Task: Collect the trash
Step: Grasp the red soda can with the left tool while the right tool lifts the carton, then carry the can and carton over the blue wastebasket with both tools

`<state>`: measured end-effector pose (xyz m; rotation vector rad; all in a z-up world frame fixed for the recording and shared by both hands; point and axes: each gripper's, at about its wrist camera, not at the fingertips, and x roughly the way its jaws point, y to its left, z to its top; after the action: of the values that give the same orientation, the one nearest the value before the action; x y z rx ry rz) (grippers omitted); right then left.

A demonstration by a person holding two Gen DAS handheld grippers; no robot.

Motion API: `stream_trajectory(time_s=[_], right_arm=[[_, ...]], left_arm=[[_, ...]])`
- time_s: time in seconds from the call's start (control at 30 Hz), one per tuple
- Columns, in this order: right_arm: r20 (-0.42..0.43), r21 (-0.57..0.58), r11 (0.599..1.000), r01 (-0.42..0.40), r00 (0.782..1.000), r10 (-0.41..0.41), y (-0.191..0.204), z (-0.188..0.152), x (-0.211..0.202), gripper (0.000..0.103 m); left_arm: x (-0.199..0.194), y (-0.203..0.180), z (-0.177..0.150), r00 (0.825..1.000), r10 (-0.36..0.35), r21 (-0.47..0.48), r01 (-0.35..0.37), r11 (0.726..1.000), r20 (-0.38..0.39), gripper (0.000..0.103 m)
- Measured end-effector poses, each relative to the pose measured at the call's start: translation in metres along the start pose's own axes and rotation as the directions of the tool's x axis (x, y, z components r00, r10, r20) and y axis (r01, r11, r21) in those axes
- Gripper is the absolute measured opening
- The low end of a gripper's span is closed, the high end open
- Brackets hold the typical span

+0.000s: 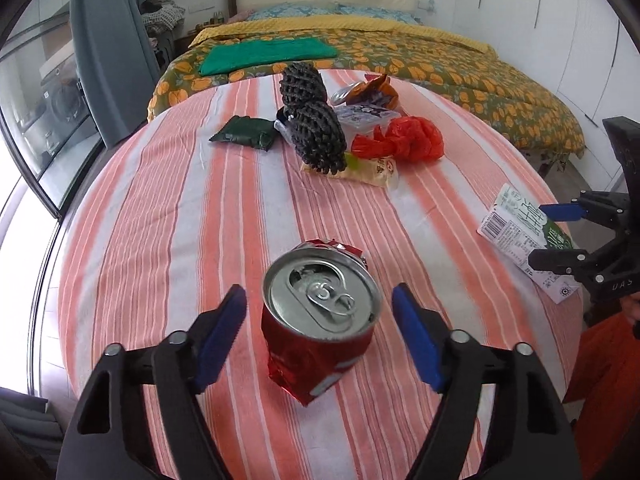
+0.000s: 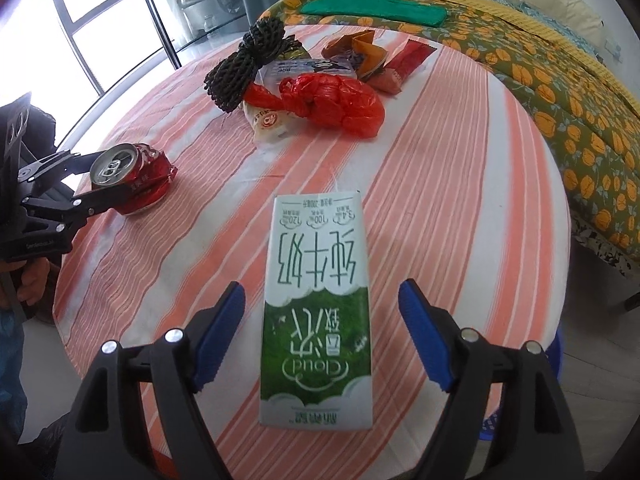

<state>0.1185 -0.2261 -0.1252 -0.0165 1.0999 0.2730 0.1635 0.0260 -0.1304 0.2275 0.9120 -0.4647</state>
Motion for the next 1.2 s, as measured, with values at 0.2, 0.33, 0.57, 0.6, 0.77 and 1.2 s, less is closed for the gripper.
stream_trajectory(time_s=[0.2, 0.33, 0.57, 0.6, 0.77, 1.2], right_arm=[[0.000, 0.010, 1.000, 0.018, 1.000, -0.018, 0.000, 0.001, 0.001, 0.048], [0.082, 0.039, 0.999, -0.013, 0.997, 0.010, -0.005, -0.003, -0.022, 0.048], [0.195, 0.121, 0.991, -0.058, 0.980, 0.034, -0.046, -0.019, -0.063, 0.048], [0.206, 0.135, 0.989, -0.061, 0.978, 0.032, -0.054, -0.021, -0.067, 0.048], [0.254, 0.259, 0.965, -0.036, 0.967, -0.032, -0.125, -0.049, -0.094, 0.048], [0.214, 0.480, 0.871, 0.106, 0.948, -0.234, -0.271, -0.122, -0.092, 0.048]], left_arm=[[-0.001, 0.004, -0.002, 1.000, 0.012, -0.035, -0.012, 0.999, -0.002, 0.052], [-0.015, -0.001, -0.003, 0.999, -0.001, -0.083, 0.004, 0.997, 0.038, 0.052], [-0.033, -0.044, 0.015, 0.989, -0.098, -0.109, 0.110, 0.988, 0.107, 0.052], [-0.035, -0.059, 0.020, 0.986, -0.119, -0.094, 0.130, 0.987, 0.115, 0.052], [-0.029, -0.124, 0.044, 0.970, -0.212, -0.034, 0.217, 0.976, 0.120, 0.052], [0.030, -0.324, 0.074, 0.926, -0.378, 0.108, 0.375, 0.921, 0.011, 0.052]])
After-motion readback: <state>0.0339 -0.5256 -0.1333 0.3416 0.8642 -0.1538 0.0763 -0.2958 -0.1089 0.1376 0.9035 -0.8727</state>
